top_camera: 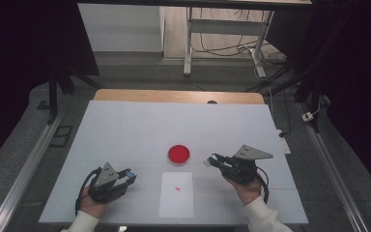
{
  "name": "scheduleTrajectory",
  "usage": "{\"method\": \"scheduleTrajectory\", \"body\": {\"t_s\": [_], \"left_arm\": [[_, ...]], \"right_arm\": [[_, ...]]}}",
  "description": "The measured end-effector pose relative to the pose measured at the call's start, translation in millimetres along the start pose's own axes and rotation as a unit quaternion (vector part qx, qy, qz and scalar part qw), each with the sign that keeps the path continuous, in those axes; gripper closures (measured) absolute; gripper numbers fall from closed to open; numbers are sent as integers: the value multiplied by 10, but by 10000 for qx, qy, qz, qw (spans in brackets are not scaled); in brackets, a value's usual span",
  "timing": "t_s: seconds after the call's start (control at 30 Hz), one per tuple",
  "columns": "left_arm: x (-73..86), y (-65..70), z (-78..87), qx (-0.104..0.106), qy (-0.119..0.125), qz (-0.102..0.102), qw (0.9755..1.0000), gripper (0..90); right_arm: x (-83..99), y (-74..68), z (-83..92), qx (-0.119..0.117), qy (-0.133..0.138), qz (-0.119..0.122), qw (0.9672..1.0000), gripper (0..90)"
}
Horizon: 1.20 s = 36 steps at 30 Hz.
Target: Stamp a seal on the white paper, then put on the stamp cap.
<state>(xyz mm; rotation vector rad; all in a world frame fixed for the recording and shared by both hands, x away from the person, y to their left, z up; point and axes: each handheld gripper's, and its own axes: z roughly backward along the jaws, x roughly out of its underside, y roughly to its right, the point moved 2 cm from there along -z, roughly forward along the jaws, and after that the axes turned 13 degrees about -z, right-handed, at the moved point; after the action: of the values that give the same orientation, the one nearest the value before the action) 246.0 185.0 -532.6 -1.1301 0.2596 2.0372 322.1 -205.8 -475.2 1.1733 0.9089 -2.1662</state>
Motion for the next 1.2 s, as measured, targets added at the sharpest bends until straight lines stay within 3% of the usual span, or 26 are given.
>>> {"method": "scheduleTrajectory", "body": {"t_s": [0.9,1.2], "left_arm": [[-104,58,-59,56,54,-102,9999,643],[-233,93,-165,243,183,-89,9995,643]], "right_arm": [[2,-52,-25,-71,7,22,10000,751],[2,-75,-32,-82,7,29,10000,751]]}}
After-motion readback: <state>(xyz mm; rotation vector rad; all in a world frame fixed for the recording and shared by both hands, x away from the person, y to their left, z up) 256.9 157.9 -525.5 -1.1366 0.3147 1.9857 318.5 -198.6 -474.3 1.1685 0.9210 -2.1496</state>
